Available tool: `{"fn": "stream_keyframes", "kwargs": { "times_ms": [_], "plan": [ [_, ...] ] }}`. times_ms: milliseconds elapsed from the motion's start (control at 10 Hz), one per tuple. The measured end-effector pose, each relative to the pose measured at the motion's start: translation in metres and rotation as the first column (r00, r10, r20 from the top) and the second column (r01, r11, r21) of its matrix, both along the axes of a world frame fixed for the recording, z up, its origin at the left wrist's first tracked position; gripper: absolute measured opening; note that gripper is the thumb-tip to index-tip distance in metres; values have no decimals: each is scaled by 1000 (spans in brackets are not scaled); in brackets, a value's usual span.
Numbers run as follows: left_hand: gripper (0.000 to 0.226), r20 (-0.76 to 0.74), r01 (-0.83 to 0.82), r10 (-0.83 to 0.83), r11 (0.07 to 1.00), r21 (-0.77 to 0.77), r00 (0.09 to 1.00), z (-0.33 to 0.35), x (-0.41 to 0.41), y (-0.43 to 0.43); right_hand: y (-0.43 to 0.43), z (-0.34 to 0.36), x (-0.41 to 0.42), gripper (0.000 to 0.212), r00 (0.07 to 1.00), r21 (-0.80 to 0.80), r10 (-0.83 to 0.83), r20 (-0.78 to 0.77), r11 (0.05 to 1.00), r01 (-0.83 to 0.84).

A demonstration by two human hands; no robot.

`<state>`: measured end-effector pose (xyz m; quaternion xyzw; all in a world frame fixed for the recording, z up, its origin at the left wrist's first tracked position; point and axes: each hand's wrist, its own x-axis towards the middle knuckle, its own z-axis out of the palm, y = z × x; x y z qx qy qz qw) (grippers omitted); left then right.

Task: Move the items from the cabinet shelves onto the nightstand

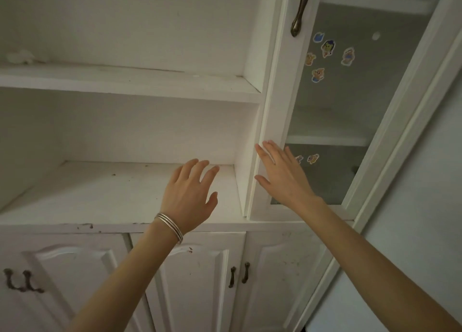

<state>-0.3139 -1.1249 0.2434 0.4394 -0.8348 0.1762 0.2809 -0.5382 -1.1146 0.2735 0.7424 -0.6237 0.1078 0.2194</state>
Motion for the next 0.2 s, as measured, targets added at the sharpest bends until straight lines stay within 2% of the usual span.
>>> {"fn": "stream_keyframes", "kwargs": {
  "times_ms": [100,200],
  "plan": [
    [52,12,32,-32,999,-22,999,0,9,10,26,-2,6,68,998,-58,3,61,998,0],
    [53,37,51,-49,997,-53,998,4,14,23,50,2,6,68,997,-100,-50,52,993,55]
  ]
}}
